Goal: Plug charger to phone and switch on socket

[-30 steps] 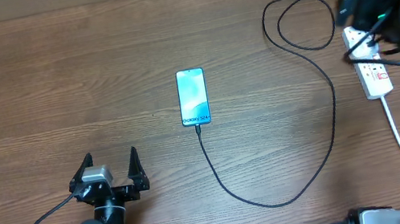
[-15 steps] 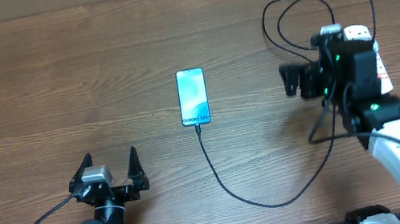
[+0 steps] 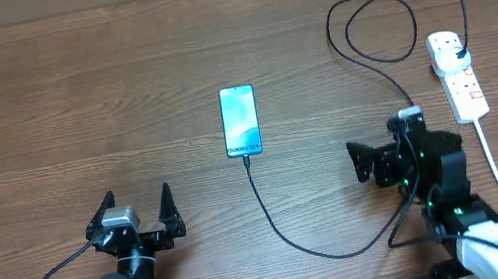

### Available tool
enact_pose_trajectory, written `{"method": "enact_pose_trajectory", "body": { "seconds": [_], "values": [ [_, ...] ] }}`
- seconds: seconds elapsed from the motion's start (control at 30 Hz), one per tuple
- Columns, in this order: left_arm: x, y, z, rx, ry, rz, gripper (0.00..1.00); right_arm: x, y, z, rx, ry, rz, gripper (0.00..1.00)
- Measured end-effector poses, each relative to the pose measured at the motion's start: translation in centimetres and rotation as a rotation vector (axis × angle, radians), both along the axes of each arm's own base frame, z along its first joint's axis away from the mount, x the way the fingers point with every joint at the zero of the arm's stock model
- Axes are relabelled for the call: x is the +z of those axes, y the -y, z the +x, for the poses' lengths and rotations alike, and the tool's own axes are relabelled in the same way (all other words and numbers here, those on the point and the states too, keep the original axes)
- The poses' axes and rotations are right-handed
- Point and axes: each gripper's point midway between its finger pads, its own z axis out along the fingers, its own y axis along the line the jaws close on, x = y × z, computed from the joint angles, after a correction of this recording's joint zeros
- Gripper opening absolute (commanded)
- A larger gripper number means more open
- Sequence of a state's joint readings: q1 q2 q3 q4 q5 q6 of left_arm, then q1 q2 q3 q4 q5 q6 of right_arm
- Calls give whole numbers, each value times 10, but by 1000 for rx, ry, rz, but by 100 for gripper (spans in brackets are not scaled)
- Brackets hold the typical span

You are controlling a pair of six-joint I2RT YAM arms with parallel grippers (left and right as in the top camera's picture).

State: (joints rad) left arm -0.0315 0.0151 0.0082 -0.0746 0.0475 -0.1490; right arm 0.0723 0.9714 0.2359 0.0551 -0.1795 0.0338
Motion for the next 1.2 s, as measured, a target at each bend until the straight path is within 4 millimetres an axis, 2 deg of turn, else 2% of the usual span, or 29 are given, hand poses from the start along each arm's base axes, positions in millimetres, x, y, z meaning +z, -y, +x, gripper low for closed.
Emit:
{"method": "enact_pose_trajectory", "body": {
  "seconds": [0.2,0.47,0.67,0.77,1.2],
  "values": [
    [0,0,0,0,0,0,100,-18,2,-22,-28,16,41,100],
    [0,0,0,0,0,0,100,-16,3,-37,-56,67,91,100],
    [0,0,0,0,1,0,100,1,4,-42,-62,126,104,100],
    [0,0,0,0,0,0,100,15,5,-39,-66,191,107,100],
    [0,0,0,0,0,0,100,96,9,-43,-64,550,106,100]
  ]
}}
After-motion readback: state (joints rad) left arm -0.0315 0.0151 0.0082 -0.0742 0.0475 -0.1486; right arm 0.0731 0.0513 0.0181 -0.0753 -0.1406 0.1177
